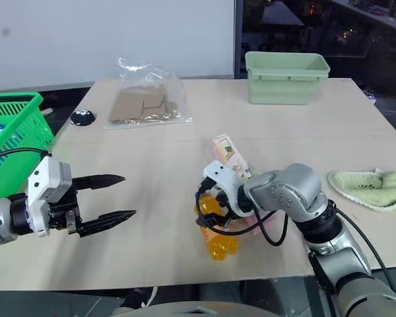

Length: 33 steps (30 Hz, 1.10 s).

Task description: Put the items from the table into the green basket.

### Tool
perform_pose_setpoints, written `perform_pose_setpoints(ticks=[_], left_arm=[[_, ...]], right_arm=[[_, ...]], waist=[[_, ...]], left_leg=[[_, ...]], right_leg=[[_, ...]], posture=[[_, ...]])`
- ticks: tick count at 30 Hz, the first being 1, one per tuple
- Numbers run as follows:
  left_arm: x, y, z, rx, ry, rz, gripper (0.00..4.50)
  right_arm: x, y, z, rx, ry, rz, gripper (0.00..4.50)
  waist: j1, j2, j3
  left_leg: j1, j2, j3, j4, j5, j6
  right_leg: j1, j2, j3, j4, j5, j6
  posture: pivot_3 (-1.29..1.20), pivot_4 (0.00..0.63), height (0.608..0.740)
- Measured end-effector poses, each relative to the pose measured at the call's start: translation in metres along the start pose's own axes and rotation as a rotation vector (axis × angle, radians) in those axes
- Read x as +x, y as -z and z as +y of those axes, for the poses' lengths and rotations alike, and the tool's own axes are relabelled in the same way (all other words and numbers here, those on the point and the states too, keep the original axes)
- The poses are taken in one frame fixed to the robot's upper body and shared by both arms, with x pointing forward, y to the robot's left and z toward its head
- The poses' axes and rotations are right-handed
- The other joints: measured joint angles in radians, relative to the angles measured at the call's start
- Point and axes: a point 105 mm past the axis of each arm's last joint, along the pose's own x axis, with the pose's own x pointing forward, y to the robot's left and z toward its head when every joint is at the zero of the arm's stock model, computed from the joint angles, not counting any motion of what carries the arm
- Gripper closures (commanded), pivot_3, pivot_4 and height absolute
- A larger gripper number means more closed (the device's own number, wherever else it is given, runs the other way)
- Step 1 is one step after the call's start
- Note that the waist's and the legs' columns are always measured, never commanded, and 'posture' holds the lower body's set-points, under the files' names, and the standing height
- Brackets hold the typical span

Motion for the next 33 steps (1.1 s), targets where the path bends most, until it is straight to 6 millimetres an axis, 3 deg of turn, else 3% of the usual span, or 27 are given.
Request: perform_pose_setpoints(ticks=[6, 19, 25, 33], left_arm=[[0.000, 0.000, -0.001, 0.001, 0.005, -0.002, 0.00], [0.000, 0.000, -0.009, -0.031, 0.058, -0.033, 0.00], [-0.009, 0.002, -0.023, -0.051, 0.139, -0.034, 0.00], [-0.015, 0.001, -0.028, 0.013, 0.186, -0.039, 0.00]], right_arm=[[0.018, 0.003, 0.005, -0.119, -0.021, 0.077, 0.02], [0.019, -0.002, 0.008, -0.522, -0.081, 0.038, 0.02], [0.019, -0.004, 0.002, -0.585, -0.062, 0.021, 1.90], [0.018, -0.004, -0.002, -0.561, -0.059, 0.007, 1.92]], waist=[[-0.005, 0.000, 0.000], [-0.009, -0.003, -0.001], [-0.009, -0.003, -0.002], [-0.009, -0.003, -0.002]], left_leg=[[0.000, 0.000, 0.000, 0.000, 0.000, 0.000], [0.002, 0.000, 0.000, 0.000, 0.000, 0.000], [0.002, 0.000, 0.000, 0.000, 0.000, 0.000], [0.002, 0.000, 0.003, 0.000, 0.000, -0.001]], right_leg=[[0.000, -0.001, 0.000, -0.001, 0.000, 0.000], [0.000, -0.002, -0.001, -0.001, 0.001, -0.001], [-0.002, -0.002, -0.002, -0.001, 0.002, -0.004], [-0.003, -0.016, -0.014, -0.002, 0.002, -0.004]], posture=[[0.01, 0.060, 0.740], [0.02, 0.049, 0.740], [0.02, 0.049, 0.740], [0.01, 0.049, 0.740]])
